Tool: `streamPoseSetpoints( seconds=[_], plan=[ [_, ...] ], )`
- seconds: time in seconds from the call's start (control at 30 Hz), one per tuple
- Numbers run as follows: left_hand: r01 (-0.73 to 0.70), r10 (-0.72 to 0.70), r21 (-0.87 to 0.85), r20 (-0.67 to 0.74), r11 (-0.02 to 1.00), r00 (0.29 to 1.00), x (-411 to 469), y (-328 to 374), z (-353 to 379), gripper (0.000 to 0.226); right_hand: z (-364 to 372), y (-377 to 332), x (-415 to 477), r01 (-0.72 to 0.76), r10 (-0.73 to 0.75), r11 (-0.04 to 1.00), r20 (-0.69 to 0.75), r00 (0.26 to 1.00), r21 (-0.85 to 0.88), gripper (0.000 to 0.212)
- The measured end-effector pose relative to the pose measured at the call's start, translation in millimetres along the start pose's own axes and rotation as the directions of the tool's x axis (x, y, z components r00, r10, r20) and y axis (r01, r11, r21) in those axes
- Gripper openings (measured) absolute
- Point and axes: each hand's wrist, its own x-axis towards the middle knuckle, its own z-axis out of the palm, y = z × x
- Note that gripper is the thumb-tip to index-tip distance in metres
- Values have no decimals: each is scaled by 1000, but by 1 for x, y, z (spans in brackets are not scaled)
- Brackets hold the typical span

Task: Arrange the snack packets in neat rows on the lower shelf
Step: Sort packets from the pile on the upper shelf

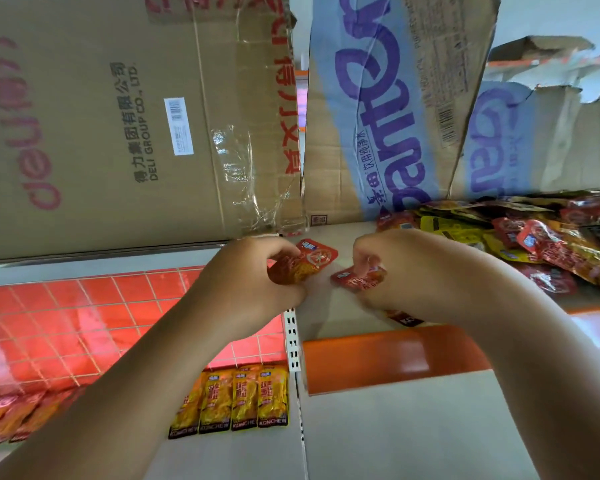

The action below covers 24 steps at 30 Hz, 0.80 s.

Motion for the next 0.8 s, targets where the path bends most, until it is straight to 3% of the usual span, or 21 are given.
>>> streamPoseSetpoints(
  seconds=[0.17,0.43,0.6,0.73,0.8],
  plan=[
    [-64,49,-142,-107,988,993,-18,-50,-9,35,13,-39,9,-49,50,998,-53,997,31,22],
    [-45,24,-234,-94,971,995,-54,-188,-41,39,64,-156,39,-83,76,995,-116,990,-52,16],
    [32,-50,-221,-77,975,996,-88,-282,-49,47,136,-223,64,-86,94,993,-108,990,78,21],
    [108,-123,-159,-94,981,988,-127,-349,-45,50,220,-258,78,-98,133,943,-89,987,318,23],
    [139,-153,-148,-89,979,984,-152,-377,-38,49,265,-271,80,-106,145,929,-85,986,354,21]
  ],
)
